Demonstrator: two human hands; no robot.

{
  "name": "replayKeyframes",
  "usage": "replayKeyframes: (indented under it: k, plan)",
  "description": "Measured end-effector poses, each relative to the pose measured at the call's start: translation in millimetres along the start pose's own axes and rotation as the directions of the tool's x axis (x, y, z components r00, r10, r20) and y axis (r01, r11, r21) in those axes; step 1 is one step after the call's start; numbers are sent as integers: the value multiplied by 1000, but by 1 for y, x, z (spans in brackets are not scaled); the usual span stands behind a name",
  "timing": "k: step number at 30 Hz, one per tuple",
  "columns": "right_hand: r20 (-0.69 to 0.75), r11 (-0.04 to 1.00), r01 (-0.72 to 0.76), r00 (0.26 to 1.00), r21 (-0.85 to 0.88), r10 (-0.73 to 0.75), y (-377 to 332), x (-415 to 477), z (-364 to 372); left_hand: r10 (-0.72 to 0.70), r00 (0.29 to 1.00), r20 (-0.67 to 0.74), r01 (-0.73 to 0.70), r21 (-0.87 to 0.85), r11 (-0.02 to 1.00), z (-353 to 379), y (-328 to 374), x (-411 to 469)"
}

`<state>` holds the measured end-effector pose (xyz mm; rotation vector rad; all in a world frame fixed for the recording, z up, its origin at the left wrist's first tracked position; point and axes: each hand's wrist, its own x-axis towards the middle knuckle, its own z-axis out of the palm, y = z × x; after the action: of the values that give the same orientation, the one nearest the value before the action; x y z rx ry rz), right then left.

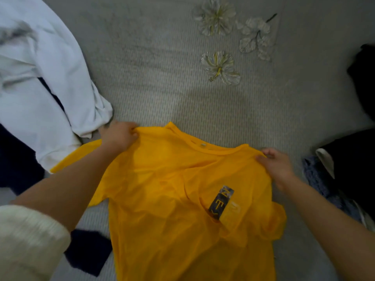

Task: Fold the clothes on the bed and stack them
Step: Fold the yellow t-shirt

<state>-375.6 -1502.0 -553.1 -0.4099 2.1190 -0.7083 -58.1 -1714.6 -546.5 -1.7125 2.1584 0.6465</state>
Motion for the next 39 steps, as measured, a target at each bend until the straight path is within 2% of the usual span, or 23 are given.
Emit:
replayKeyframes:
  k: [2,3,7,11,12,14,16,19,22,24,27,31,33,36,39]
  plan:
    - [-71,991,131,989,30,-129,-25,10,-13,-20,999,-42,7,-297,955,-26,1,12]
    - [-109,982,184,978,40,-179,-37,18,-20,-21,997,-80,-12,-388,922,-43,2,18]
    - [-311,938,346,893,14,-325,-106,51,-41,-40,961,-273,-100,-481,871,-106,20,46]
    - [-483,880,459,747,-119,-456,-183,87,-44,-151,855,-496,-180,-557,810,-148,48,78]
    - [-482,877,453,740,-157,-469,-199,91,-41,-166,835,-525,-197,-567,800,-151,53,85]
    - [-405,891,378,795,-252,-452,-212,98,-34,-150,837,-527,-142,-472,870,-146,63,87]
    - [-318,876,334,837,-348,-445,-203,85,-24,-119,903,-414,-28,-331,943,-122,65,75]
    - [-195,818,400,839,-414,-509,-147,46,-14,-76,952,-297,-3,-258,966,-57,46,30]
    - [-144,850,315,902,-422,-406,-57,-10,-9,-162,974,-156,117,-263,958,18,10,-42]
    - [-188,914,168,950,-370,-250,4,-48,-4,-264,964,-13,250,-280,927,62,-12,-94]
    - [-204,950,-86,979,-299,24,69,-98,10,-391,913,117,407,-308,860,102,-27,-153]
    - [-212,937,-247,957,-247,197,113,-142,36,-569,802,181,595,-329,734,122,-26,-195]
    - [-213,941,-275,949,-198,232,127,-154,46,-593,783,188,610,-417,674,128,-32,-202]
    - [-195,957,-285,943,-50,270,133,-165,50,-528,831,174,531,-529,662,126,-42,-205]
    - [-242,959,-284,931,-8,274,135,-167,41,-480,865,147,468,-584,664,123,-48,-205]
